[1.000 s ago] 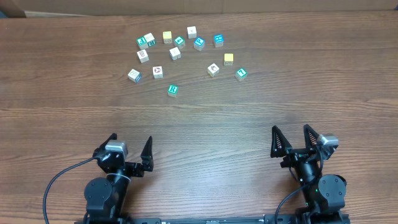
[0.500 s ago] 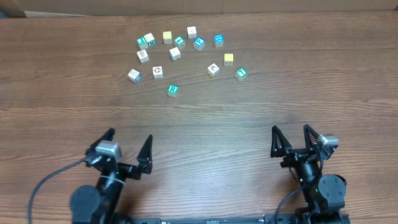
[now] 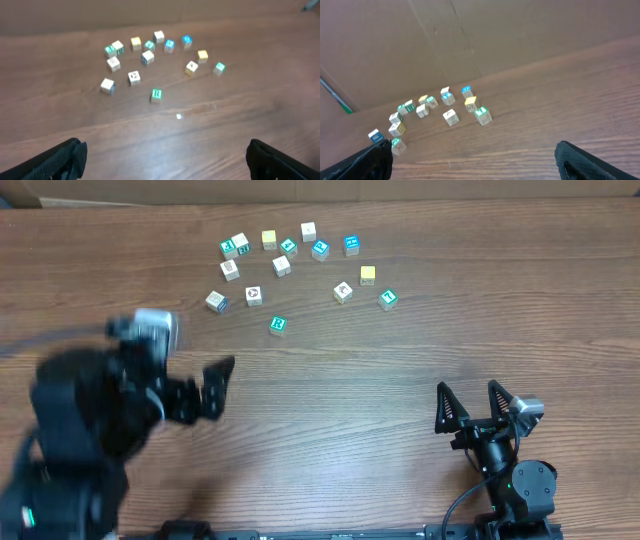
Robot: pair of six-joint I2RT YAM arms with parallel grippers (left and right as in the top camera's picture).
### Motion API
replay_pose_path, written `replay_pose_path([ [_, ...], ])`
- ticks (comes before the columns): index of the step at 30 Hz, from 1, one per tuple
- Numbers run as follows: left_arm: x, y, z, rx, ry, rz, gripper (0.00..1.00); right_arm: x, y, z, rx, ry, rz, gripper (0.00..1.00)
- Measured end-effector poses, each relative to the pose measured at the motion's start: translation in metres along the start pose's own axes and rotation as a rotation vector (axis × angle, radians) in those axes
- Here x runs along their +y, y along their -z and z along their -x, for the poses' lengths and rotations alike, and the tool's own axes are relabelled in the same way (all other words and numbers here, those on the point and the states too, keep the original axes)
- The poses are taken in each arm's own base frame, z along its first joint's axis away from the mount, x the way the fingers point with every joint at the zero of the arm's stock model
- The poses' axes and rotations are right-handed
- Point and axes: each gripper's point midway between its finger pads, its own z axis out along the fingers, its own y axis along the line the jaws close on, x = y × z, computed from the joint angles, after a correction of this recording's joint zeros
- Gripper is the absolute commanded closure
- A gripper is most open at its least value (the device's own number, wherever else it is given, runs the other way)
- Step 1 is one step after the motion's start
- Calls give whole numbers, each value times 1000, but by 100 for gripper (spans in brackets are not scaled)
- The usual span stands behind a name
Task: Form a horizontal line
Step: 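Move the left gripper forward over the scattered blocks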
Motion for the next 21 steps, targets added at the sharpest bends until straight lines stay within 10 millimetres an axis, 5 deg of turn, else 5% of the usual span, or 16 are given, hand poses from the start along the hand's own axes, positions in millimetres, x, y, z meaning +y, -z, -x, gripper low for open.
replay_pose_path([
  [4, 6, -26, 20, 62, 7, -2, 0, 0, 0, 0, 0, 0, 2, 0],
  [8, 14, -63, 5, 200, 70, -10, 0, 0, 0, 0, 0, 0, 2, 0],
  [15, 19, -111, -27, 404, 149, -40, 91, 0, 0, 0, 0, 0, 2, 0],
  [21, 19, -131, -47, 514, 187, -61, 96, 0, 0, 0, 1, 0, 1, 0],
])
